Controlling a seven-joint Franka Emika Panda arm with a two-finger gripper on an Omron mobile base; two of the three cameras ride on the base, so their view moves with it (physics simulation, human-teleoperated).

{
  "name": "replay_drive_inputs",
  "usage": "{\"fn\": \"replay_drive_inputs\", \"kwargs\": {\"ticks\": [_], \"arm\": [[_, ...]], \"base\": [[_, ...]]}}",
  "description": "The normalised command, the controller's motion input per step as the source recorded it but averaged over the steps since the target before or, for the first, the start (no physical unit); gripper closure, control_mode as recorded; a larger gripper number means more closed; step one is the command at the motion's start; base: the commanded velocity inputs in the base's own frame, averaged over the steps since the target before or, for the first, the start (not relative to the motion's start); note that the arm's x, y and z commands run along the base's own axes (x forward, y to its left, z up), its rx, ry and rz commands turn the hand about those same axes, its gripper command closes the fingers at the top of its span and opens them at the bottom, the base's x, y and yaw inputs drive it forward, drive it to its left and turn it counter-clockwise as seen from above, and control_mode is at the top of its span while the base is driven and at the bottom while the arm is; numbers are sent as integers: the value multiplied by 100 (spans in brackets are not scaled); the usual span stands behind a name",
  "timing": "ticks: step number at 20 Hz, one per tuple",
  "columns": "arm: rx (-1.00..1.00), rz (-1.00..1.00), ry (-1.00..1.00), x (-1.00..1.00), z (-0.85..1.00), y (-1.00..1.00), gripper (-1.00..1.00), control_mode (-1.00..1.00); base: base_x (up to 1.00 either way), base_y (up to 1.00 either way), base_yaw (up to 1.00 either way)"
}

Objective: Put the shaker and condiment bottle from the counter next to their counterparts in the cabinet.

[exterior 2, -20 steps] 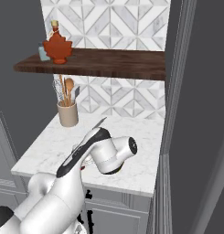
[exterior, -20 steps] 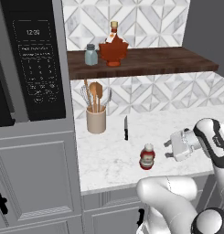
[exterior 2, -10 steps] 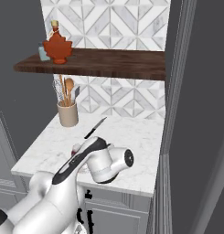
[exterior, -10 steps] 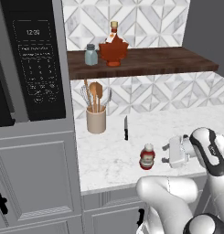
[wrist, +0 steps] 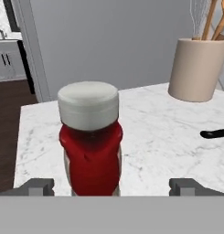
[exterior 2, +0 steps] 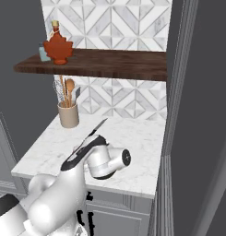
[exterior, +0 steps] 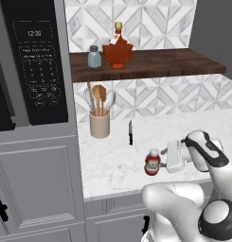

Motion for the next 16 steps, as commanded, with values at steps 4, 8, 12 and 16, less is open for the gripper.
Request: {"fn": "replay_drive_inputs", "kwargs": {"ticks": [4, 8, 12, 16], "arm": [[0, 0, -2, -1, 0, 1, -100, -100], [0, -5, -8, -15, -1, 34, -100, -100], [0, -17, -14, -24, -8, 56, -100, -100], [0, -15, -8, -1, -15, 64, -100, -100]], "base": [[0, 0, 0], [0, 0, 0], [0, 0, 0], [0, 0, 0]]}}
